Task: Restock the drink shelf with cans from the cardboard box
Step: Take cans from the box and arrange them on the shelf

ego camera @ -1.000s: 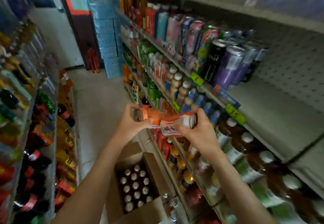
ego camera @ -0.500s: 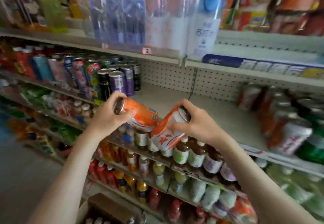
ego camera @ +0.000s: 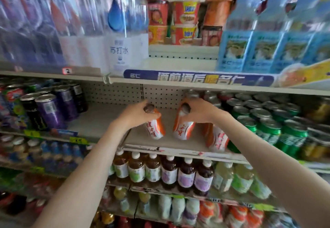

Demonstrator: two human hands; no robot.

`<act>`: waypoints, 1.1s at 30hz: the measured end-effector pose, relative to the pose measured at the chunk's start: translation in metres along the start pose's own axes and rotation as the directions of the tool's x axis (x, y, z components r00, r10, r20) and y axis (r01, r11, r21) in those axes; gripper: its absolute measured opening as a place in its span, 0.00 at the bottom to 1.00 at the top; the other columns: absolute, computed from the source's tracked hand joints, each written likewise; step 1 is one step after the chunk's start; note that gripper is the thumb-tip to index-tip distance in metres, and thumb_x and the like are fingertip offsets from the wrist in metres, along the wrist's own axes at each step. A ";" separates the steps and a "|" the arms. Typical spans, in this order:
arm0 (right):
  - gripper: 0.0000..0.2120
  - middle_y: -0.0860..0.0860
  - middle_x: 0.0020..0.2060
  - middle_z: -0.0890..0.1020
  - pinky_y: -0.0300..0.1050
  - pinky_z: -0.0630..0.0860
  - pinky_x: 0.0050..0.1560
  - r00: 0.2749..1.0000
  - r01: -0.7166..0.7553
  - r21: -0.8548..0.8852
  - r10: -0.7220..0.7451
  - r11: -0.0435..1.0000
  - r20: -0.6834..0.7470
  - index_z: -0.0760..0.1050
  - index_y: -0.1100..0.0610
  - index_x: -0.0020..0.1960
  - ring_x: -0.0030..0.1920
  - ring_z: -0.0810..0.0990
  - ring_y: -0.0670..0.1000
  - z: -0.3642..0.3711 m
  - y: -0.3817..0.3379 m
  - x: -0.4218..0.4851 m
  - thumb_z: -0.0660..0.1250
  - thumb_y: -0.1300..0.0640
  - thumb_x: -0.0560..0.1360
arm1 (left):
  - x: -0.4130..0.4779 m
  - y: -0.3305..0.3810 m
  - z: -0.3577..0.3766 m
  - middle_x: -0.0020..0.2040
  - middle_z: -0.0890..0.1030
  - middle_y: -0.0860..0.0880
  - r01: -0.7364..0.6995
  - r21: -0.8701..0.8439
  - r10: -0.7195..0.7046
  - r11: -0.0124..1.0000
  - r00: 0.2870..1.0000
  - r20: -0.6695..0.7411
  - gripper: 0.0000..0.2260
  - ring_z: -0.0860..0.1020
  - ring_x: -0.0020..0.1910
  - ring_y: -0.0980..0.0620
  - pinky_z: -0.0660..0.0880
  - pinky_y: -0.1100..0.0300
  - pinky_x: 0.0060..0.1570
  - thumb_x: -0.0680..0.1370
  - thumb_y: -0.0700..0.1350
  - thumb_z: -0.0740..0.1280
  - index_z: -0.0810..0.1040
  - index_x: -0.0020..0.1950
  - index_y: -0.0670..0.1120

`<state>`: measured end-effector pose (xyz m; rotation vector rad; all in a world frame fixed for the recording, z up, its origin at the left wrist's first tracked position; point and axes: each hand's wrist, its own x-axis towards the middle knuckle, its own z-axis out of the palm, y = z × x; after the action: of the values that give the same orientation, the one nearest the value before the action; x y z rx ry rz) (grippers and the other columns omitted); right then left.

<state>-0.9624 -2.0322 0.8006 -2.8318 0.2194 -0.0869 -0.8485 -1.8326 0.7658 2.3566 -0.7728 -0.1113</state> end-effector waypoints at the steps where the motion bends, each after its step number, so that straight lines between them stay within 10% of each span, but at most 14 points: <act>1: 0.22 0.53 0.53 0.79 0.47 0.75 0.47 1.000 0.006 -0.032 -0.005 0.999 0.017 0.72 0.54 0.58 0.50 0.77 0.54 -0.003 0.005 0.005 0.69 0.46 0.67 | 0.007 0.008 0.006 0.66 0.76 0.50 -0.003 0.014 0.003 1.000 1.000 0.031 0.32 0.76 0.59 0.49 0.73 0.59 0.53 0.69 0.62 0.70 0.68 0.70 0.53; 9: 0.17 0.48 0.39 0.75 0.41 0.72 0.36 0.991 -0.034 -0.132 0.051 0.991 0.127 0.69 0.57 0.50 0.45 0.77 0.52 -0.008 0.026 0.047 0.72 0.51 0.68 | 0.046 0.019 0.029 0.62 0.79 0.49 -0.017 0.207 -0.006 0.978 0.994 0.111 0.33 0.78 0.50 0.50 0.71 0.63 0.37 0.66 0.67 0.67 0.71 0.66 0.52; 15: 0.32 0.51 0.59 0.75 0.41 0.72 0.49 0.984 -0.083 -0.248 0.118 0.965 0.131 0.68 0.56 0.66 0.60 0.75 0.54 -0.005 0.036 0.071 0.75 0.47 0.66 | 0.068 0.018 0.032 0.61 0.80 0.51 -0.052 0.268 0.008 0.962 0.987 0.160 0.37 0.79 0.52 0.50 0.77 0.58 0.48 0.60 0.74 0.63 0.73 0.63 0.54; 26: 0.37 0.52 0.67 0.71 0.50 0.72 0.62 0.942 -0.230 -0.298 0.289 0.926 0.169 0.64 0.54 0.72 0.65 0.71 0.56 -0.011 0.055 0.088 0.74 0.46 0.68 | 0.088 0.018 0.050 0.61 0.79 0.48 -0.073 0.114 0.052 0.991 0.983 0.176 0.47 0.80 0.53 0.50 0.79 0.54 0.50 0.57 0.76 0.67 0.68 0.67 0.48; 33: 0.38 0.50 0.63 0.73 0.50 0.76 0.58 0.984 -0.143 -0.361 0.171 0.922 0.045 0.64 0.50 0.70 0.61 0.74 0.55 -0.011 0.058 0.080 0.75 0.45 0.65 | 0.081 0.010 0.048 0.53 0.78 0.57 -0.050 -0.307 0.169 0.951 0.911 0.376 0.21 0.77 0.55 0.56 0.75 0.60 0.53 0.68 0.48 0.76 0.72 0.56 0.59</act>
<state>-0.8931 -2.1028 0.7963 -3.1555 0.4910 0.1062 -0.7993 -1.9106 0.7430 2.0241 -1.0051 -0.6324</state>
